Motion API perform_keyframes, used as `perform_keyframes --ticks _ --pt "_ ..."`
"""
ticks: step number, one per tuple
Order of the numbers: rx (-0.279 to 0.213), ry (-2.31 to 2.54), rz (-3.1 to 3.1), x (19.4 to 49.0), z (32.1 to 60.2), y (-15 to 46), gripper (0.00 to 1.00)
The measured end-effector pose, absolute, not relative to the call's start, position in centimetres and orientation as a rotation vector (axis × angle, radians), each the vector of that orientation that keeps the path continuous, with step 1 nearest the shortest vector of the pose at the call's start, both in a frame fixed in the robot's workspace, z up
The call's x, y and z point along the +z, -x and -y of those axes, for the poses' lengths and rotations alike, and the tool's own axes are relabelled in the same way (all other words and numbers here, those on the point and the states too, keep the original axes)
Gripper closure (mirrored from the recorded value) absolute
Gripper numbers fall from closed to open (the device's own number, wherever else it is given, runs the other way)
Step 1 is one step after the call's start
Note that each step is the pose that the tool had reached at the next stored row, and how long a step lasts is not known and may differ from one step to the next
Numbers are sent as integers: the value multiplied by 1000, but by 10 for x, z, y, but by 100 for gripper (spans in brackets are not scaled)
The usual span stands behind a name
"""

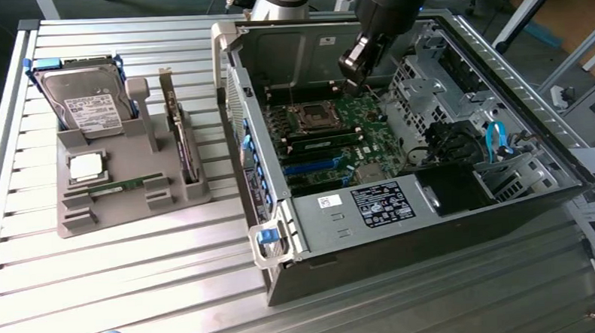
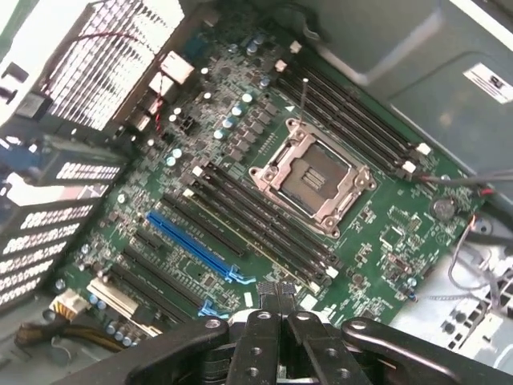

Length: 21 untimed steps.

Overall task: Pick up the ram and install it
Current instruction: 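Press down the ram until it locks into place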

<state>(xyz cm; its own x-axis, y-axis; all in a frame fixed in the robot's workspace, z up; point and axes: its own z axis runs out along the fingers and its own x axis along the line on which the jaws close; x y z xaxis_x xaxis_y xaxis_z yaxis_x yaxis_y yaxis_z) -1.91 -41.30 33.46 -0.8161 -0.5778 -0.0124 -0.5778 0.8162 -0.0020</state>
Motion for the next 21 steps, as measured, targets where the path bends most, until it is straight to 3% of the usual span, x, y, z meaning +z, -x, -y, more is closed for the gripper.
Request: perform_keyframes --ticks 21 --pt "0 478 -3092 335 413 19 89"
